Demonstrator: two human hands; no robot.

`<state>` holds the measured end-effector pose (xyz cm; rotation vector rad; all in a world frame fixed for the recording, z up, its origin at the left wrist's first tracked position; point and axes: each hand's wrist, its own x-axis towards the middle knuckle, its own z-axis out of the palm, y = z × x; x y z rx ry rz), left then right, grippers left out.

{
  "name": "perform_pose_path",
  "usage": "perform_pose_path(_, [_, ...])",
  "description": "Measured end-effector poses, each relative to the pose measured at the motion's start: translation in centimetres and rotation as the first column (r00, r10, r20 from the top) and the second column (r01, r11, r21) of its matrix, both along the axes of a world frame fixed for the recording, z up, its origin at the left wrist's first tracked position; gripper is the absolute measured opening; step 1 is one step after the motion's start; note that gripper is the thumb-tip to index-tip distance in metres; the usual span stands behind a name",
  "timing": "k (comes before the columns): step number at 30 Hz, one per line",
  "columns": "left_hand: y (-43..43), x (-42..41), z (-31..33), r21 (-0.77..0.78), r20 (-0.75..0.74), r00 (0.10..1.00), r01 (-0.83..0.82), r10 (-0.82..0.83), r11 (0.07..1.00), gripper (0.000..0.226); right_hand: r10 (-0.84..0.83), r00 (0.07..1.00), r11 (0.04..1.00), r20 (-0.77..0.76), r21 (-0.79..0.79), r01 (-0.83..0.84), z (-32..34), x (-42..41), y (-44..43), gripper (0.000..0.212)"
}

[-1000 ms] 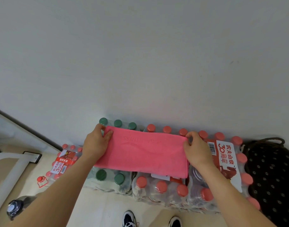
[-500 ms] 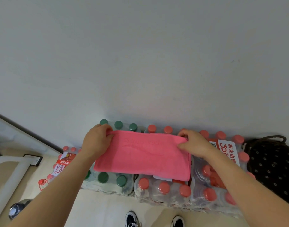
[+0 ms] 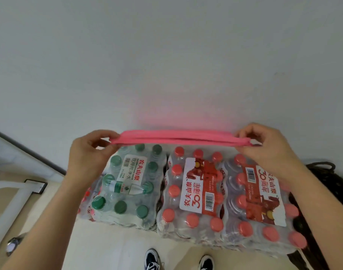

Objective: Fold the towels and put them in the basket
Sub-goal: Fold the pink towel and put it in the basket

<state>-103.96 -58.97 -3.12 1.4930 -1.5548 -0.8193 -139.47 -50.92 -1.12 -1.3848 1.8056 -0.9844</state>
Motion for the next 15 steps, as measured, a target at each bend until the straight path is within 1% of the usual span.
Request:
perform_pose_path(1, [1.2,0.0,-0.5,0.011,0.011,1.000,0.018,-0.018,1.000,0.024,-0.001,0.998,1.000,-0.070,-0.019,0.000,0.0,0.3,1.4,0.023])
perform_pose_path(3, [3.2,0.4,-2.7,0.048,0.060,0.997,0.036,-0.038,0.998,0.033,-0.002,0.952,0.996,-0.305,-0.089,-0.027,-1.8,1.3,4.4,0.031])
perform_pose_path(4, [4.2,0.7,-4.2,0.057,0.120,0.992,0.043,-0.049,0.997,0.040,0.025,0.909,0.989,-0.416,-0.120,-0.082,-3.4,1.8,5.7,0.032])
perform_pose_path(5, [5.1,1.2,-5.7,0.042,0.208,0.975,0.065,-0.073,0.997,0.045,0.071,0.865,0.980,-0.496,-0.126,-0.153,-5.2,2.2,7.0,0.033])
perform_pose_path(7, [6.7,2.2,-8.3,0.021,0.393,0.912,0.118,-0.116,0.993,0.043,0.212,0.792,0.961,-0.572,-0.023,-0.274,-8.5,2.8,9.3,0.038])
perform_pose_path(9, [7.8,2.9,-9.6,0.018,0.507,0.853,0.131,-0.123,0.991,0.036,0.319,0.765,0.943,-0.559,0.106,-0.315,-10.7,3.1,11.0,0.038])
perform_pose_path(10, [8.0,2.9,-9.8,-0.009,0.554,0.825,0.137,-0.109,0.991,0.034,0.340,0.766,0.939,-0.546,0.149,-0.311,-11.2,3.2,11.5,0.037])
perform_pose_path(11, [8.1,2.6,-9.5,-0.047,0.595,0.798,0.146,-0.090,0.988,0.033,0.335,0.785,0.942,-0.521,0.166,-0.291,-11.3,3.2,11.7,0.036])
perform_pose_path(13, [7.9,1.3,-8.4,-0.116,0.648,0.759,0.180,-0.063,0.977,0.035,0.272,0.887,0.959,-0.373,0.181,-0.218,-10.7,3.4,11.5,0.034])
perform_pose_path(14, [7.9,0.2,-8.0,-0.122,0.647,0.758,0.211,-0.083,0.970,0.036,0.198,0.931,0.975,-0.305,0.160,-0.155,-10.3,3.6,11.1,0.032])
perform_pose_path(15, [8.1,-1.2,-7.5,-0.109,0.628,0.765,0.268,-0.143,0.957,0.035,0.109,0.957,0.988,-0.268,0.138,-0.073,-10.1,3.8,10.5,0.030])
